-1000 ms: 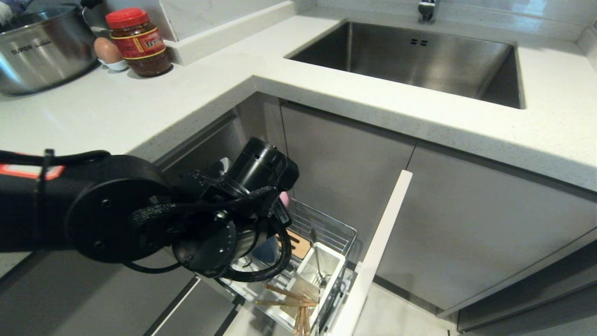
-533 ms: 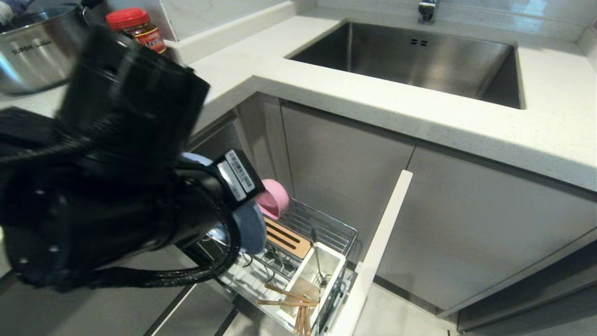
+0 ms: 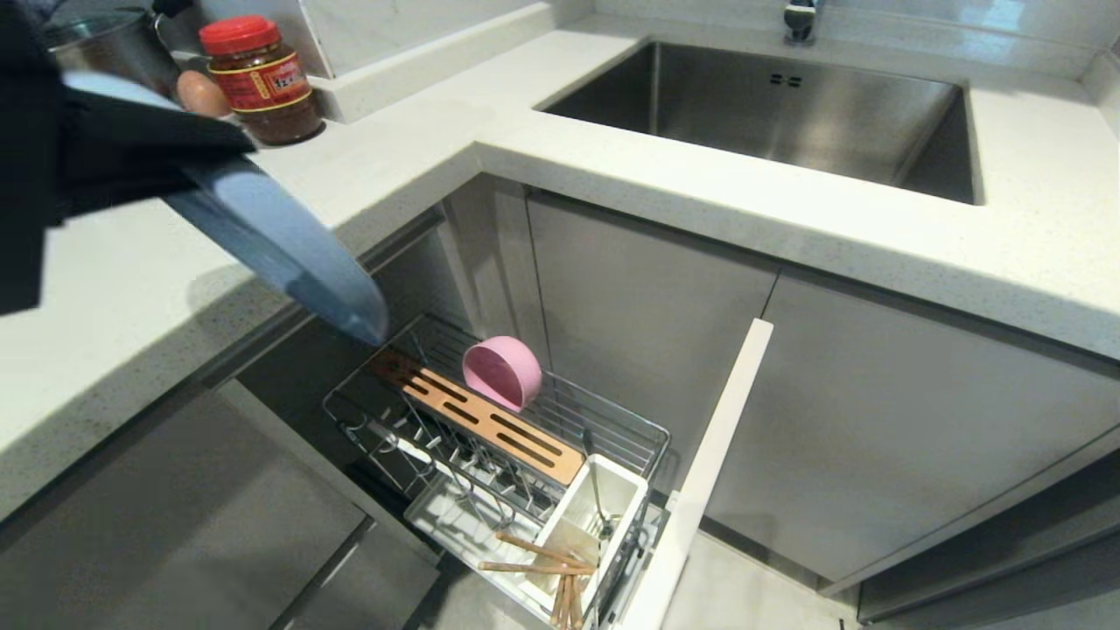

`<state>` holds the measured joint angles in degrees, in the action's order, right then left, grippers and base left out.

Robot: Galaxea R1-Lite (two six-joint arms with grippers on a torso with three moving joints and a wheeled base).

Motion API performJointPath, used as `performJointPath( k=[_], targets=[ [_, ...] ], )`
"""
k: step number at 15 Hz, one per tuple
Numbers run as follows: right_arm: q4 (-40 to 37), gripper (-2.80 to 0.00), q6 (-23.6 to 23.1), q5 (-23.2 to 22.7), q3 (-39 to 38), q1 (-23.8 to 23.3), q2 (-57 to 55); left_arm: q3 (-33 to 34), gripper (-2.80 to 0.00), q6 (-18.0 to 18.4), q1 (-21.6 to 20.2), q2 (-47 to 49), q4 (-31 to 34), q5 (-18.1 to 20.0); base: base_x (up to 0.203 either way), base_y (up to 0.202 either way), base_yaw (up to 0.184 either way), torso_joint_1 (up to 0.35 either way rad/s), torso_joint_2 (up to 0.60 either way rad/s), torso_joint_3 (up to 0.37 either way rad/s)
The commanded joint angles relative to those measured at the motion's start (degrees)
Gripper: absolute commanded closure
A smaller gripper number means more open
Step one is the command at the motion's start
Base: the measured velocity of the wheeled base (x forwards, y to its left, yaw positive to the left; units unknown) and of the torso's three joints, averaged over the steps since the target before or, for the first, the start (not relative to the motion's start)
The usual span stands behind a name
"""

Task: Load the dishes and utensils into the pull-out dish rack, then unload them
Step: Take the plate out of the cupboard

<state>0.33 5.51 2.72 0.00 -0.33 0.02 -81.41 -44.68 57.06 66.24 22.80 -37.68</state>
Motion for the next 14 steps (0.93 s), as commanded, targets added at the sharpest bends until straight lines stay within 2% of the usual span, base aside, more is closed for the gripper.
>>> performJointPath(
  k=[1, 3, 6, 11, 13, 14],
  targets=[
    [0.03, 0.00, 0.03, 0.01, 0.00, -0.02, 0.20, -3.45, 0.00, 2.71, -1.46, -5.78, 0.06, -0.13, 0.000, 0.000, 0.000, 0.000, 0.00, 0.000],
    [0.03, 0.00, 0.03, 0.01, 0.00, -0.02, 0.24, -5.89, 0.00, 5.41, -4.34, -7.49, 0.09, -0.03, 0.000, 0.000, 0.000, 0.000, 0.00, 0.000],
    [0.03, 0.00, 0.03, 0.01, 0.00, -0.02, 0.24, -7.34, 0.00, 10.58, -12.37, -8.98, 0.14, 1.40, 0.000, 0.000, 0.000, 0.000, 0.00, 0.000],
    [0.03, 0.00, 0.03, 0.01, 0.00, -0.02, 0.24, -7.81, 0.00, 20.76, -32.43, -8.30, 2.93, 4.00, 0.000, 0.000, 0.000, 0.000, 0.00, 0.000],
    [0.03, 0.00, 0.03, 0.01, 0.00, -0.02, 0.24, -7.78, 0.00, 26.71, -39.89, -6.85, 6.43, 5.47, 0.000, 0.000, 0.000, 0.000, 0.00, 0.000],
    [0.03, 0.00, 0.03, 0.01, 0.00, -0.02, 0.24, -7.98, 0.00, 31.98, -42.93, -6.17, 8.94, 5.98, 0.000, 0.000, 0.000, 0.000, 0.00, 0.000]
  ],
)
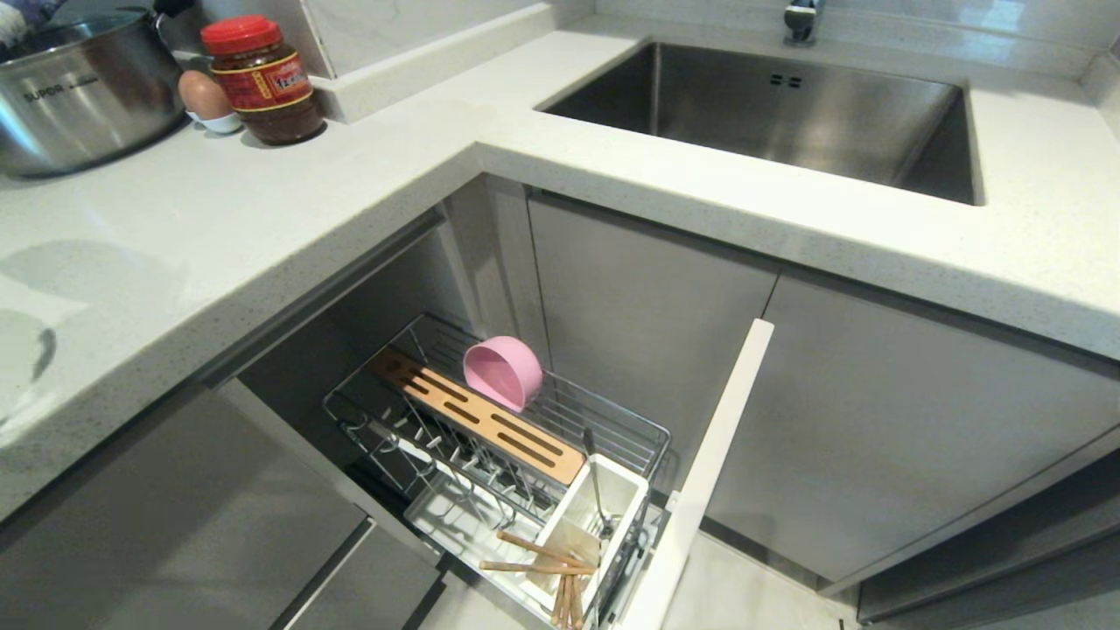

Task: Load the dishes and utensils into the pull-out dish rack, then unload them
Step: Take the plate out of the cupboard

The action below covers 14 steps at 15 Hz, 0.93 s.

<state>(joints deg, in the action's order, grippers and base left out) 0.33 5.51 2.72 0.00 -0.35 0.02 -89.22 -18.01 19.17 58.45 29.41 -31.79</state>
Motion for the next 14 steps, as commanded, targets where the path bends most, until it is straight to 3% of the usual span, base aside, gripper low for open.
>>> performJointPath(
  k=[1, 3, 8, 10, 14],
  targets=[
    [0.02, 0.00, 0.03, 0.01, 0.00, 0.00, 0.24, -1.03, 0.00, 9.00, -7.14, 2.76, 5.52, 0.22, 0.000, 0.000, 0.000, 0.000, 0.00, 0.000],
    [0.02, 0.00, 0.03, 0.01, 0.00, 0.00, 0.24, -5.86, 0.00, 13.62, -9.57, 5.06, 14.42, 0.25, 0.000, 0.000, 0.000, 0.000, 0.00, 0.000],
    [0.02, 0.00, 0.03, 0.01, 0.00, 0.00, 0.24, -23.52, 0.00, 15.16, -10.24, 13.30, 40.96, -1.18, 0.000, 0.000, 0.000, 0.000, 0.00, 0.000],
    [0.02, 0.00, 0.03, 0.01, 0.00, 0.00, 0.23, -23.40, 0.00, 15.33, -10.58, 16.13, 44.04, -4.77, 0.000, 0.000, 0.000, 0.000, 0.00, 0.000],
    [0.02, 0.00, 0.03, 0.01, 0.00, 0.00, 0.24, -23.36, 0.00, 19.72, -10.73, 17.84, 51.75, -5.88, 0.000, 0.000, 0.000, 0.000, 0.00, 0.000]
  ],
)
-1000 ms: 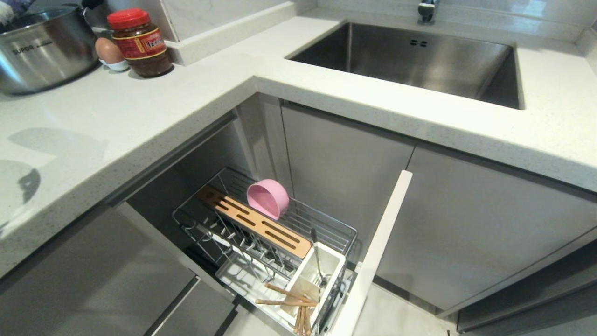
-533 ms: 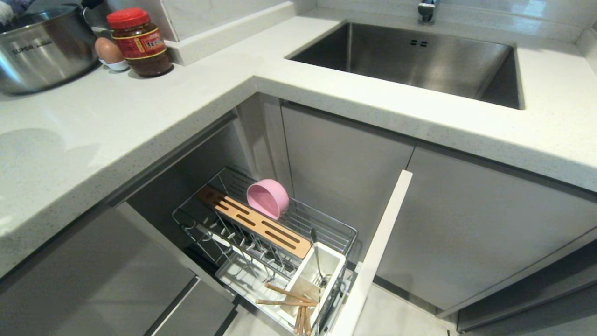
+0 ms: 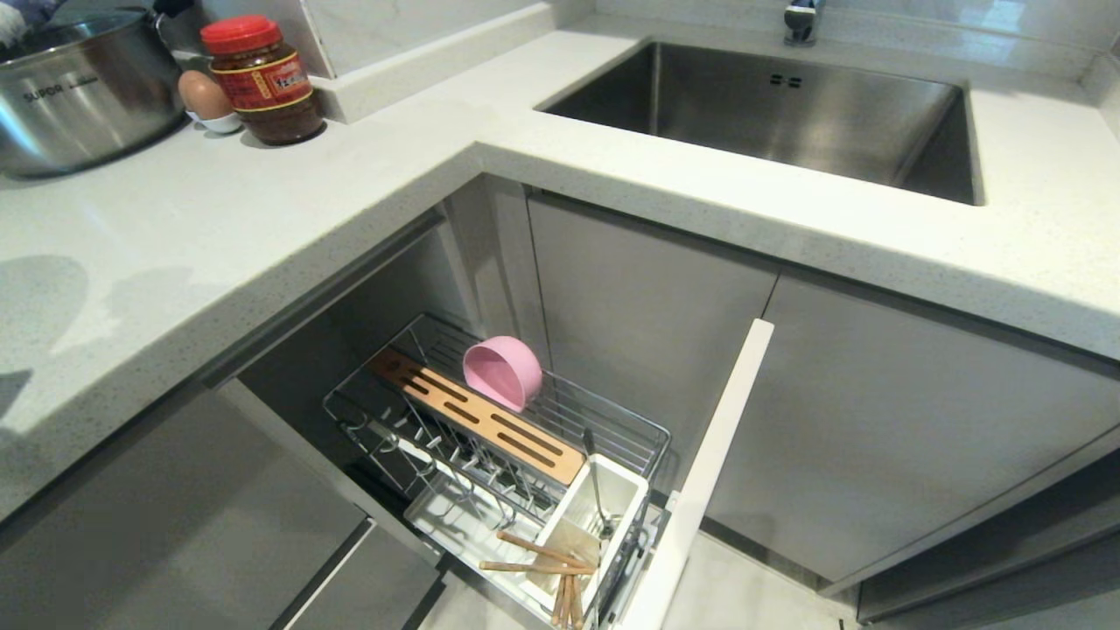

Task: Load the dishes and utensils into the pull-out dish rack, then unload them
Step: Take the plate out of the cupboard

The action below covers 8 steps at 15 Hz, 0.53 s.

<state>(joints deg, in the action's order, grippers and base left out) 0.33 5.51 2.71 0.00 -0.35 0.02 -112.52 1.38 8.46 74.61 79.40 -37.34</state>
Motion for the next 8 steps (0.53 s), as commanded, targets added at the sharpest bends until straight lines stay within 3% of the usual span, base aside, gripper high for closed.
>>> performJointPath(
  k=[1, 8],
  targets=[
    [0.02, 0.00, 0.03, 0.02, 0.00, 0.00, 0.24, -0.07, 0.00, 1.14, -0.02, 1.95, 3.32, -0.95, 0.000, 0.000, 0.000, 0.000, 0.00, 0.000],
    [0.02, 0.00, 0.03, 0.02, -0.01, 0.00, 0.24, -0.07, 0.00, 5.62, -0.02, 4.78, 7.26, -1.29, 0.000, 0.000, 0.000, 0.000, 0.00, 0.000]
  ],
)
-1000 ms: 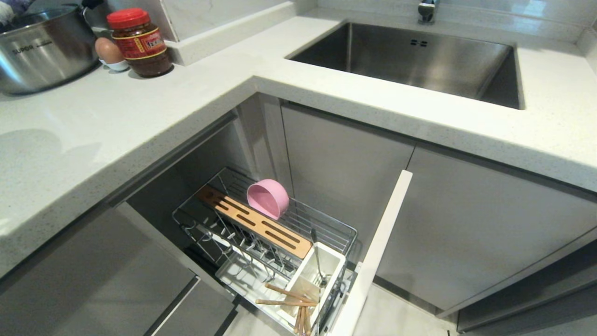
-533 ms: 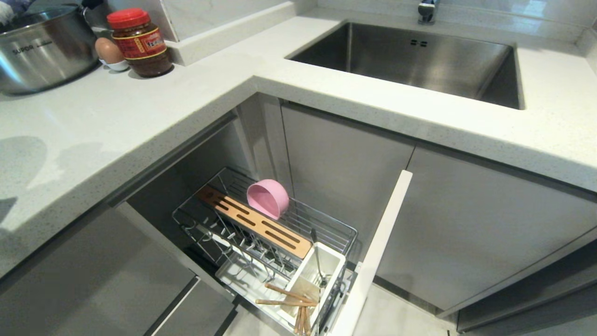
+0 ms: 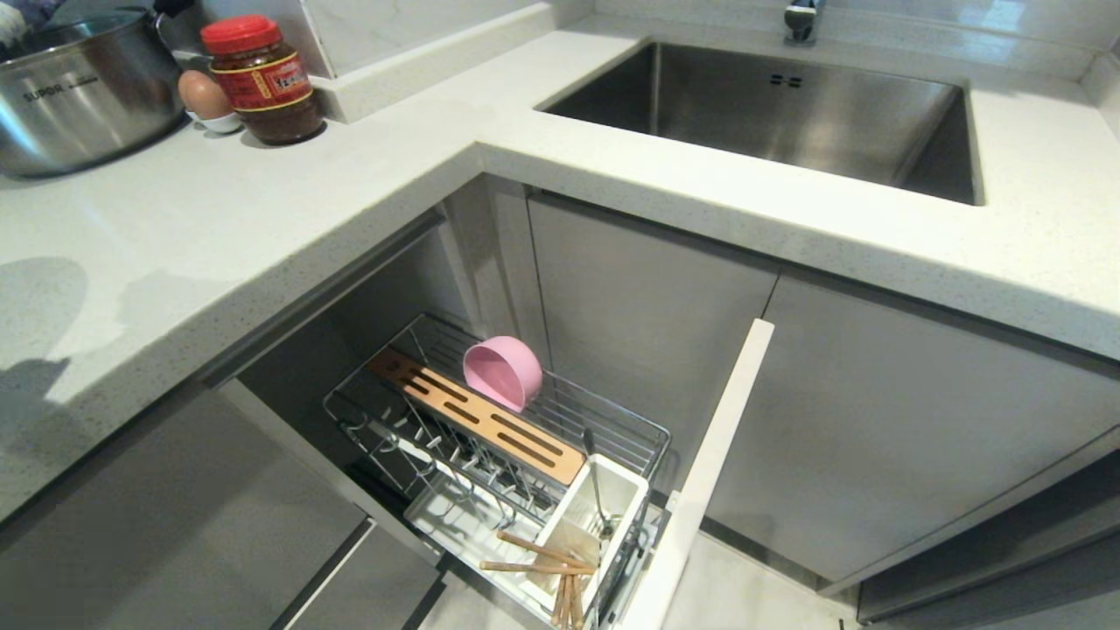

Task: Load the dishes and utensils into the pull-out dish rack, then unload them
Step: Take the plate out of the cupboard

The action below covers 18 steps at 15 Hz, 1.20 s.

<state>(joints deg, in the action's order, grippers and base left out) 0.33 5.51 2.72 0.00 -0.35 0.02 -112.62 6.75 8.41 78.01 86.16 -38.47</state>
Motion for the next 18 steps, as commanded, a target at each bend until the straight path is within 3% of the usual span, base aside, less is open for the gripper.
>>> performJointPath(
  k=[1, 7, 12, 18],
  targets=[
    [0.02, 0.00, 0.03, 0.01, 0.00, 0.00, 0.24, -0.01, 0.00, 0.21, 0.12, 2.31, 0.34, -0.20, 0.000, 0.000, 0.000, 0.000, 0.00, 0.000],
    [0.02, 0.00, 0.03, 0.01, 0.00, 0.00, 0.24, -0.16, 0.00, -0.25, 1.14, 8.58, -0.79, -1.60, 0.000, 0.000, 0.000, 0.000, 0.00, 0.000],
    [0.02, 0.00, 0.03, 0.01, 0.00, 0.00, 0.24, -0.23, 0.00, 0.45, 2.32, 12.24, -11.77, -3.45, 0.000, 0.000, 0.000, 0.000, 0.00, 0.000],
    [0.02, 0.00, 0.03, 0.01, 0.00, 0.00, 0.24, -0.23, 0.00, 1.78, 2.93, 14.19, -13.38, -3.63, 0.000, 0.000, 0.000, 0.000, 0.00, 0.000]
  ],
)
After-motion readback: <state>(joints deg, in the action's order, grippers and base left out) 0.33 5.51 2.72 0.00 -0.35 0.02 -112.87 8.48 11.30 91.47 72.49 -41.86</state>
